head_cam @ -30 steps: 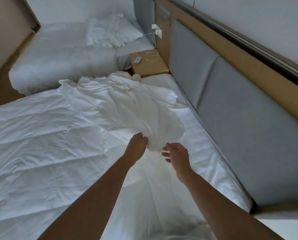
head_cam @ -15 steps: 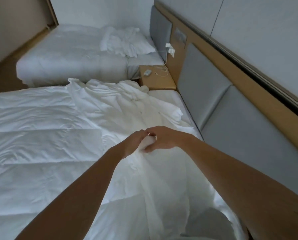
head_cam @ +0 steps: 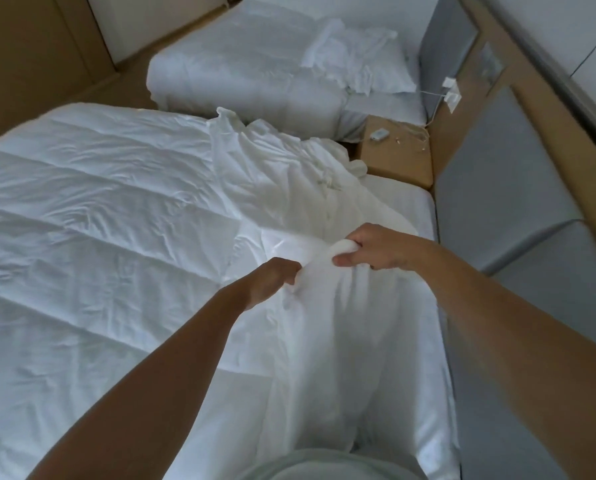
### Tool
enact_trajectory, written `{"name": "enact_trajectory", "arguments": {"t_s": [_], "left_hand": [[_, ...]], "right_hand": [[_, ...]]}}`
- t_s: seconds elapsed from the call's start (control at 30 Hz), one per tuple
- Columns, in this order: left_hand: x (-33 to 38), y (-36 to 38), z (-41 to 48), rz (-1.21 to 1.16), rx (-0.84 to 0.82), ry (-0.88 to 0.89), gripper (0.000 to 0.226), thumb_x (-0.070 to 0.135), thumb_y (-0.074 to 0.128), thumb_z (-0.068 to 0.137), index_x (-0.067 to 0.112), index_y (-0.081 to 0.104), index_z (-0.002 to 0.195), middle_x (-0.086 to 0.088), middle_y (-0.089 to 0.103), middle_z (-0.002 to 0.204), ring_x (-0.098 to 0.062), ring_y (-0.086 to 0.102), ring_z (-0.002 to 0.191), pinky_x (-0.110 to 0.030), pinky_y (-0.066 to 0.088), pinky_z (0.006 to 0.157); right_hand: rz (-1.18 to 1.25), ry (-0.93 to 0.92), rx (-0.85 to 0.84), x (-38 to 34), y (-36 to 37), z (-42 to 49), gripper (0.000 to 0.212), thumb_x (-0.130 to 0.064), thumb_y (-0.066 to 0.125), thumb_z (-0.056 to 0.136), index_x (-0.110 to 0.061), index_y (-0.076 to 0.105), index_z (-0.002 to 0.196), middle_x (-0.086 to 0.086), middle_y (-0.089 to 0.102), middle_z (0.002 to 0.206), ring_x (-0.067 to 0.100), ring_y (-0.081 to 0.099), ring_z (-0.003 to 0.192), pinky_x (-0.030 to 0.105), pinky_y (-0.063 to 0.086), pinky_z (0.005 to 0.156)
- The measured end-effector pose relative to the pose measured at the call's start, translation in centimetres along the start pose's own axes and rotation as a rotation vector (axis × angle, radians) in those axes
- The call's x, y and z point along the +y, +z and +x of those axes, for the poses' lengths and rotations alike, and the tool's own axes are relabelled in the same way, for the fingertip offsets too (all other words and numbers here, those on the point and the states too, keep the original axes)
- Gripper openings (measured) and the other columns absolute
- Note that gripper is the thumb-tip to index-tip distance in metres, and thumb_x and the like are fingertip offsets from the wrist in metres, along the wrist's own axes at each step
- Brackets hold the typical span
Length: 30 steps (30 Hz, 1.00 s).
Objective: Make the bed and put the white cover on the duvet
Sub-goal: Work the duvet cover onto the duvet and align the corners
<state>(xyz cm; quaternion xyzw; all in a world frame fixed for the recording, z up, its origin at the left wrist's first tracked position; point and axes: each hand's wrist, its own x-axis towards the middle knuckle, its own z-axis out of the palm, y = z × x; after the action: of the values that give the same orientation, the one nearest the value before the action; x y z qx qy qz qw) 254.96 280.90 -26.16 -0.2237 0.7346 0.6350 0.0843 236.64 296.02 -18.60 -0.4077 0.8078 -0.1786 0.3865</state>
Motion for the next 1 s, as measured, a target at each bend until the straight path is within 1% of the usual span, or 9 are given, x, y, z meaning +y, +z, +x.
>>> {"name": "enact_trajectory", "arguments": {"t_s": [0.13,0.4,0.5,0.57,0.63,0.73,0.83,0.93,1.0], "left_hand": [[-0.4,0.7,1.6,0.179,0.026,-0.008,0.016,0.005,0.062,0.088,0.019,0.067,0.082,0.008,0.061,0.083,-0.009,0.053,0.079,-0.023,0.039,0.073],[0.6,-0.3,2.9,0.456,0.012,0.044,0.005,0.025,0.065,0.099,0.025,0.069,0.1,0.003,0.07,0.109,-0.013,0.063,0.108,-0.032,0.05,0.09],[0.8,-0.1,3.3,0.555,0.036,0.093,0.027,0.036,0.061,0.101,0.012,0.068,0.091,0.006,0.061,0.083,-0.013,0.057,0.08,-0.028,0.045,0.075],[0.9,0.2,3.5,0.535,0.074,0.146,0.039,0.039,0.059,0.101,0.003,0.064,0.085,0.005,0.049,0.071,-0.011,0.044,0.066,-0.026,0.037,0.065],[1.0,0.6,3.5,0.443,0.085,0.182,0.042,0.037,0.06,0.101,0.006,0.056,0.073,0.01,0.039,0.065,-0.009,0.034,0.059,-0.022,0.03,0.057],[2.1,1.2,3.7,0.313,0.074,0.223,0.038,0.026,0.062,0.1,0.015,0.052,0.065,0.013,0.035,0.057,-0.008,0.031,0.053,-0.017,0.028,0.051],[3.3,1.3,4.1,0.264,0.116,0.256,0.022,0.013,0.061,0.096,0.025,0.071,0.082,0.007,0.061,0.07,-0.009,0.054,0.064,-0.019,0.042,0.064],[3.5,0.7,3.9,0.253,0.125,0.256,0.027,0.011,0.062,0.095,0.025,0.066,0.072,0.009,0.05,0.064,-0.002,0.044,0.057,-0.016,0.036,0.059],[3.4,0.6,4.0,0.231,0.094,0.199,0.024,0.017,0.065,0.095,0.018,0.065,0.072,0.009,0.047,0.061,-0.001,0.04,0.051,-0.014,0.033,0.053]], "right_hand": [[0.076,0.012,0.027,3.6,-1.1,0.2,0.019,-0.038,0.07,0.093,-0.02,0.072,0.089,0.001,0.067,0.087,0.013,0.058,0.074,0.025,0.049,0.068],[0.109,-0.012,0.171,5.7,-2.6,-0.2,0.033,-0.04,0.068,0.095,-0.007,0.071,0.09,0.002,0.057,0.076,0.019,0.054,0.07,0.033,0.044,0.067],[-0.065,0.013,0.183,5.9,-2.4,0.2,0.043,-0.043,0.066,0.094,-0.002,0.069,0.106,0.001,0.062,0.109,0.024,0.06,0.102,0.037,0.046,0.087],[-0.362,-0.003,0.236,5.2,-1.6,-0.1,0.042,-0.044,0.066,0.093,-0.01,0.07,0.119,-0.005,0.045,0.143,0.024,0.039,0.134,0.041,0.033,0.109],[-0.54,-0.108,0.324,3.9,-0.6,-0.5,0.036,-0.04,0.069,0.088,-0.016,0.073,0.113,-0.008,0.041,0.153,0.021,0.034,0.141,0.044,0.031,0.113],[-0.262,-0.136,0.219,1.7,1.7,-0.4,0.057,-0.044,0.081,0.075,-0.022,0.058,0.122,-0.012,0.06,0.125,0.014,0.058,0.112,0.032,0.049,0.09],[-0.098,-0.046,0.043,0.6,4.1,1.5,0.096,-0.057,0.087,0.063,-0.024,0.043,0.142,-0.015,0.054,0.128,0.01,0.056,0.113,0.032,0.05,0.096],[0.05,0.043,0.084,1.4,4.4,3.1,0.062,-0.049,0.084,0.074,-0.011,0.063,0.119,-0.001,0.067,0.1,0.018,0.065,0.093,0.029,0.05,0.079],[0.13,0.125,0.006,1.6,3.5,3.1,0.061,-0.047,0.084,0.077,-0.01,0.06,0.118,-0.004,0.062,0.103,0.019,0.06,0.103,0.03,0.045,0.084]]}}
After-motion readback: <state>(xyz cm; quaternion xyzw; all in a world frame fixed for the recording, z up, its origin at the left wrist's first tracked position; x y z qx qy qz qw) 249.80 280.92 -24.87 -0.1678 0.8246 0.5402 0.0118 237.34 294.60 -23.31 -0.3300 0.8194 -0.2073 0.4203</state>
